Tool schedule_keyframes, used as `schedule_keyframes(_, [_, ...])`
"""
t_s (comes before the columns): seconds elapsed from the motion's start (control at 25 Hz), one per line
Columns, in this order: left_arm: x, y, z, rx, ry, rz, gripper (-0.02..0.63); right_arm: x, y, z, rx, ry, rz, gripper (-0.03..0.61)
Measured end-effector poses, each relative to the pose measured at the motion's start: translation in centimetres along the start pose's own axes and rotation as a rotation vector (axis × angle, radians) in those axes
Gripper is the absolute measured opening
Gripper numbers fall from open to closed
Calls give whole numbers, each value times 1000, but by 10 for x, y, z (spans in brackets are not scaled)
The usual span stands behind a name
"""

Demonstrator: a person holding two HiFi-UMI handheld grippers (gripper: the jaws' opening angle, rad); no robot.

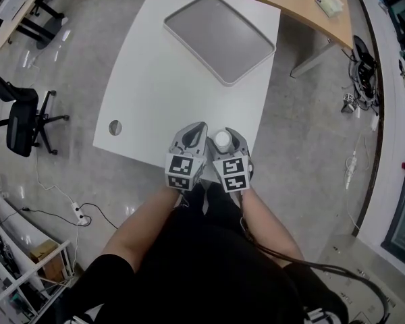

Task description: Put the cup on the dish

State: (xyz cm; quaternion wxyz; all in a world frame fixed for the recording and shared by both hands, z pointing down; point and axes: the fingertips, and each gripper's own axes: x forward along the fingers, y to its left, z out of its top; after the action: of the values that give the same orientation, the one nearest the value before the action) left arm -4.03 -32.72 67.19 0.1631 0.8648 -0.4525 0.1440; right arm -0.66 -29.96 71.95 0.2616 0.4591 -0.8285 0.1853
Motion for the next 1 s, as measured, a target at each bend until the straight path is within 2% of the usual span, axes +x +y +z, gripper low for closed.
schedule_keyframes(0.2, [-7,-8,28,13,-29,2,8,-31,-7,31,1,-45,-18,235])
schedule_keyframes(0.64, [-18,-22,161,105,-213,16,8,-104,-41,156,-59,-139,-80,235])
schedule_keyframes(1.0, [-33,-35,217,105,-290,34,6,-153,-38,221,-65,-220,-56,235])
